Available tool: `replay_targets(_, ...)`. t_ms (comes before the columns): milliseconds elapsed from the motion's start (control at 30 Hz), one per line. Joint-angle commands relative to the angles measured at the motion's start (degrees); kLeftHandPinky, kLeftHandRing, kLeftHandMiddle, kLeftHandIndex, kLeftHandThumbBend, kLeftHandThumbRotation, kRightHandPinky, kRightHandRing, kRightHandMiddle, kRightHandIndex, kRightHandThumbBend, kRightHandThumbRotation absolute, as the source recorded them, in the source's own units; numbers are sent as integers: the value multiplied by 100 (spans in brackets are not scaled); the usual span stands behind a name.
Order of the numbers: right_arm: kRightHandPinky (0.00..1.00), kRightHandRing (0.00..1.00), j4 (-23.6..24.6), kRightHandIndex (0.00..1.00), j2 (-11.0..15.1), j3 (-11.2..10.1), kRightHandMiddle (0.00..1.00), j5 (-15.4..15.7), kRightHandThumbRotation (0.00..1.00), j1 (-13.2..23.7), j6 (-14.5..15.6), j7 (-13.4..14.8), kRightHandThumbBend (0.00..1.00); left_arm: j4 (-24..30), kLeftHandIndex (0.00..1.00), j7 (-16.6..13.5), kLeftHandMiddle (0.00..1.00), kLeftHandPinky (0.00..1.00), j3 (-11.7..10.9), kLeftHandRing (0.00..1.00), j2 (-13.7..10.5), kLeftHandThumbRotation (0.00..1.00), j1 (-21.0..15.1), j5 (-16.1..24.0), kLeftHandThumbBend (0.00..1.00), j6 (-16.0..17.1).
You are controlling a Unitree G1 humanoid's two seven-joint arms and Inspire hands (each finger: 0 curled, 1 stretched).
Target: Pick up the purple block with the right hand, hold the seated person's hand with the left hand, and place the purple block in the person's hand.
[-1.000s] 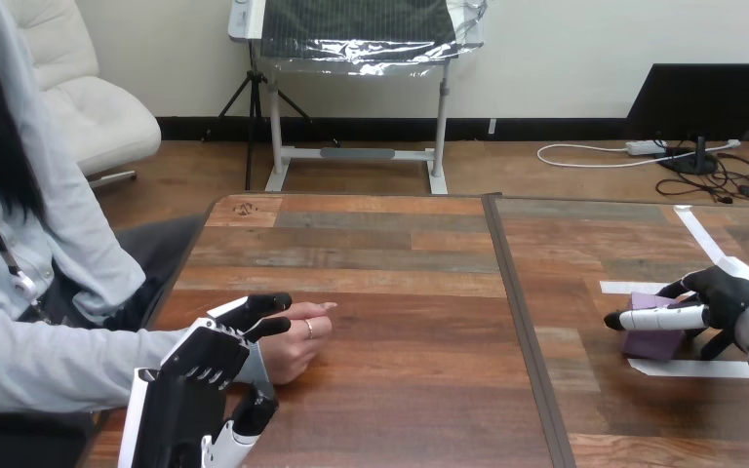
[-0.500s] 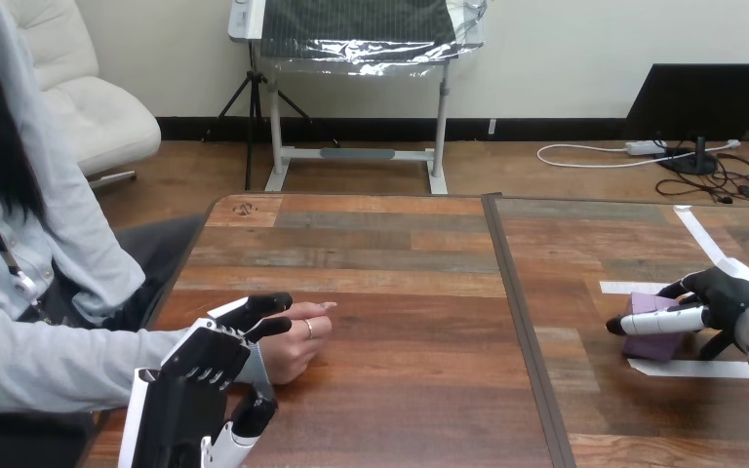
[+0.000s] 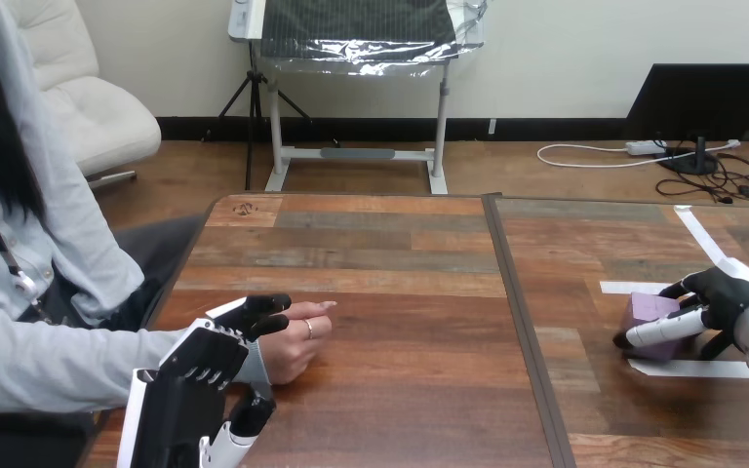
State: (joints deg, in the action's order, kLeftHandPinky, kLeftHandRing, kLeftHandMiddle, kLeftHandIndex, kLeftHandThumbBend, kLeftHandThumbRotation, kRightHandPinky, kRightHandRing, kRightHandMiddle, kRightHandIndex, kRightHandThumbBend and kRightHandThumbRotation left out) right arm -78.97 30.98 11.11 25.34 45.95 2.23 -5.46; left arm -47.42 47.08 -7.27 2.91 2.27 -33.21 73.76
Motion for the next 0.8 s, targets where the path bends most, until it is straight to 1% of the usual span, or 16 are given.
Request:
replay_targets(0, 49, 63, 128, 74, -151, -60, 75, -75, 7, 125, -15, 174, 84, 234, 68, 22, 73, 75, 36, 79, 86, 57, -188, 7, 72, 41)
replay_targets(33, 47, 61, 131, 73, -157, -75, 73, -90, 6, 129, -14, 193, 84, 238, 68, 25, 73, 75, 38, 79, 84, 57, -183, 7, 72, 35)
replay_targets(67, 44, 58, 132, 70, -160, -81, 72, -97, 4, 132, -13, 204, 83, 240, 68, 29, 74, 75, 39, 79, 83, 57, -182, 7, 72, 31)
replay_targets(133, 43, 57, 135, 68, -165, -83, 71, -103, 2, 136, -15, 238, 83, 240, 68, 31, 74, 75, 38, 79, 82, 57, -182, 12, 72, 33)
replay_targets(233, 46, 60, 139, 64, -168, -73, 72, -99, 1, 140, -22, 283, 82, 235, 68, 30, 74, 74, 34, 79, 85, 57, -186, 19, 72, 45)
replay_targets(300, 50, 63, 142, 62, -169, -71, 71, -96, 1, 145, -25, 300, 82, 234, 68, 31, 74, 73, 32, 79, 88, 57, -189, 18, 72, 46)
replay_targets(400, 55, 68, 150, 58, -167, -83, 71, -104, 0, 143, -50, 350, 82, 244, 68, 39, 74, 73, 34, 79, 96, 57, -181, 1, 73, 18)
replay_targets(433, 56, 69, 150, 57, -170, -116, 71, -137, 0, 149, -38, 350, 82, 254, 68, 50, 74, 73, 39, 79, 97, 57, -180, -11, 73, 7)
replay_targets(533, 50, 64, 151, 56, -173, -148, 68, -168, 0, 167, -18, 355, 80, 261, 68, 67, 74, 73, 43, 79, 100, 57, -182, -25, 73, -8)
replay_targets(633, 55, 67, 156, 54, -170, -142, 68, -157, 0, 182, -17, 375, 80, 257, 68, 68, 74, 73, 38, 80, 106, 57, -185, -26, 73, -11)
replay_targets(733, 54, 65, 162, 54, -172, -194, 65, -205, 0, 198, -12, 386, 79, 256, 68, 63, 74, 74, 36, 80, 109, 57, -189, -17, 73, -10)
replay_targets(767, 51, 62, 164, 54, -174, -215, 64, -225, 0, 202, -10, 393, 79, 255, 68, 57, 74, 74, 35, 80, 109, 57, -188, -11, 73, -10)
